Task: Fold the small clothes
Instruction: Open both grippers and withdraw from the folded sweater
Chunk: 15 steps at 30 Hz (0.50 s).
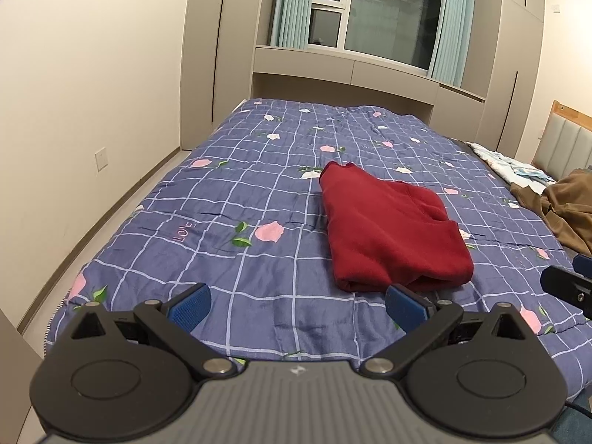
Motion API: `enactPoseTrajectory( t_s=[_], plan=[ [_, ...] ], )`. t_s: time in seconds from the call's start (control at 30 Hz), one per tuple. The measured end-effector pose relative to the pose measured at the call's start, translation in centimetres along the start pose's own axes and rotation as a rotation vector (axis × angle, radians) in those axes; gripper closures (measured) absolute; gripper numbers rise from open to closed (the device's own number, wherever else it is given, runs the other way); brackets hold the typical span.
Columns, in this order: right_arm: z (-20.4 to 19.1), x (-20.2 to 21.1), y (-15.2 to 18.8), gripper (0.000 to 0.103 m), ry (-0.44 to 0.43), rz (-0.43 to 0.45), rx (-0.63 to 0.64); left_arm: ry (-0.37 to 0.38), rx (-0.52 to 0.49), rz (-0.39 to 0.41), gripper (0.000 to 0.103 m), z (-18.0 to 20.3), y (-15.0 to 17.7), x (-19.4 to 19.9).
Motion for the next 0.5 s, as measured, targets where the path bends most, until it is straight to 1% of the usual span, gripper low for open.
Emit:
enactPoseTrajectory(
  t_s=[0.1,0.2,0.4,0.5],
  plan=[
    [-0.1,-0.2,0.2,0.001,-0.001,-0.008,-0.001,0.002,0.000,-0.008,0.001,0.1,0.0,-0.3],
    [-0.1,-0.5,0.4,0.001,-0.002,-0.017,-0.001,-0.005,0.014,-0.040,0.001,0.0,0.1,-0.6],
    [0.1,-1.3,1.0,0.001,-0.001,-0.044,-0.007,0.043,0.011,0.002,0.001,0.1,-0.3,-0.5],
    [0.2,-1.9,1.2,0.001,0.001,-0.059,-0.013,0.037,0.001,0.001,0.001,0.3,-0.4,-0.9]
  ],
)
Point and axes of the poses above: each gripper's, at about its wrist camera, not at the fingertips, and x roughly against the way its jaws point, z to its right, y to its underside, the point moved 6 cm from there along -x, roughly the way its jaws point, and after that the axes turned 13 degrees about y, right-handed, at the moved point
